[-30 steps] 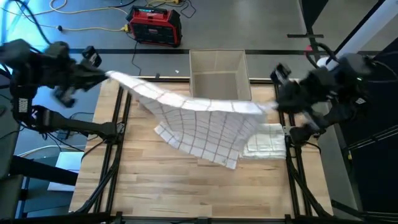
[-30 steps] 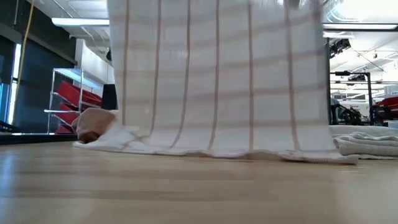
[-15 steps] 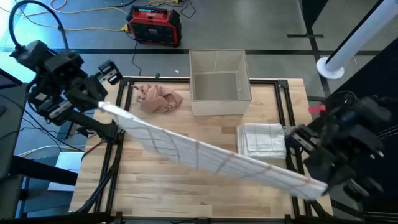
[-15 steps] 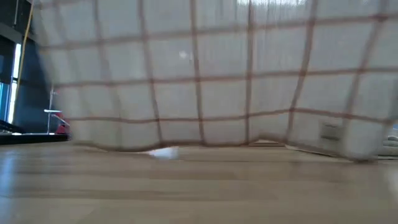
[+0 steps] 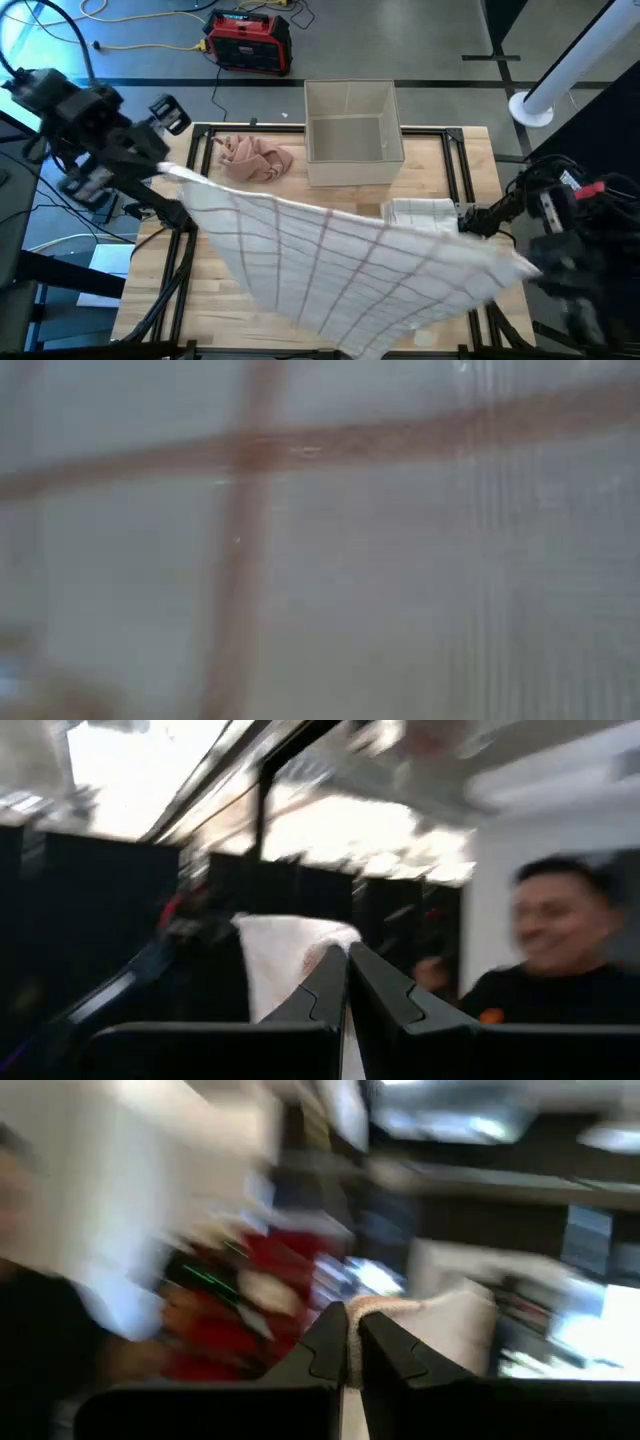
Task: Fold towel
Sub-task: Fold the white squared towel
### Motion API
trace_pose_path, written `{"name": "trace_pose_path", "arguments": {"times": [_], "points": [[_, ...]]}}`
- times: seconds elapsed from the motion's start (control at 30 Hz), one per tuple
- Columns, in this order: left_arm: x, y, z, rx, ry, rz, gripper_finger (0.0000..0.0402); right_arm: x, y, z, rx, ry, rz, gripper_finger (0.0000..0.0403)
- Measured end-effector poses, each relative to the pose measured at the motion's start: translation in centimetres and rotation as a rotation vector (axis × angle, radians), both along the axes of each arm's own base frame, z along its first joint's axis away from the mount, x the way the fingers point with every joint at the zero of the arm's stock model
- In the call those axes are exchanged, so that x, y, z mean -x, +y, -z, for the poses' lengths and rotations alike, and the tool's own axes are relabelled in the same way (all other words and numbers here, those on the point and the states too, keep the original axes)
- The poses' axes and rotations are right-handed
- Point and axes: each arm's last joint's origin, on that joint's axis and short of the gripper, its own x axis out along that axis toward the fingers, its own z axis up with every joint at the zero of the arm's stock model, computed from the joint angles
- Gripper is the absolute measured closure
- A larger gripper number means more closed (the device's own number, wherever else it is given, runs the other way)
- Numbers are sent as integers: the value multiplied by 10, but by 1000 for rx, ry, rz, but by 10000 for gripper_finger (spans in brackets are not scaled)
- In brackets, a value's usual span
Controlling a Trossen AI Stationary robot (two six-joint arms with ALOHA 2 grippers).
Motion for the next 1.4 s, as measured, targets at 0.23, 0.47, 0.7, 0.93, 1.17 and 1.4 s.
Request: {"name": "trace_pose_path", "arguments": {"times": [0.23,0.47,0.7,0.93,1.17,1.4], "points": [[-29,5,55,-95,451,-491,402,-19,-38,59,-42,232,542,401],[-63,14,112,-245,708,-759,402,-34,-79,95,-189,349,591,401],[-64,40,147,-324,889,-992,402,-48,-119,128,-165,538,703,401],[-49,56,159,-314,1077,-1067,402,-57,-148,167,-209,672,802,401],[-30,63,170,-358,1246,-1207,402,-75,-167,206,-184,782,831,401],[-17,67,164,-266,1172,-1307,402,-88,-187,215,-165,818,852,401]]}}
